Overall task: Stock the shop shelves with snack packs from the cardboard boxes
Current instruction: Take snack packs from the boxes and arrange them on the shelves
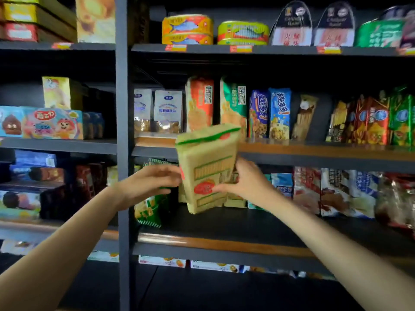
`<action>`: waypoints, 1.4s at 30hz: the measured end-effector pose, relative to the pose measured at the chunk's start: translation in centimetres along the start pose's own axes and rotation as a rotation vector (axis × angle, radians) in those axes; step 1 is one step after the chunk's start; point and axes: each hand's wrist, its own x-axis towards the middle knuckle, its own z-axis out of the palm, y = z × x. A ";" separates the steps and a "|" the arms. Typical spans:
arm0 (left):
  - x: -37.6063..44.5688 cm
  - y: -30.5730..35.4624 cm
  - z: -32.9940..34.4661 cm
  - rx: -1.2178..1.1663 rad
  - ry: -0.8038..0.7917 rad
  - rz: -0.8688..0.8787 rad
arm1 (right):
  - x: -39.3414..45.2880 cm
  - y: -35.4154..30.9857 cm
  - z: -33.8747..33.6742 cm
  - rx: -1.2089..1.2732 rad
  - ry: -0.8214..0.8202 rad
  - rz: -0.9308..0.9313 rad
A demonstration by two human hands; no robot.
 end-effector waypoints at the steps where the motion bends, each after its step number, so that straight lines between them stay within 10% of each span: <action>1: 0.3 -1.4 0.2 0.015 0.015 -0.049 | -0.6 1.1 1.2 -0.046 -0.032 0.007; 31: 21.2 -16.4 14.6 0.542 -0.089 -0.320 | 9.3 26.3 9.4 0.097 0.014 0.637; 37: 14.9 -15.3 12.9 0.502 0.290 -0.137 | 5.6 19.7 9.9 -0.037 0.405 0.451; 42: 3.8 -15.5 9.0 0.454 0.573 0.024 | 3.5 10.9 13.7 -0.034 0.279 0.178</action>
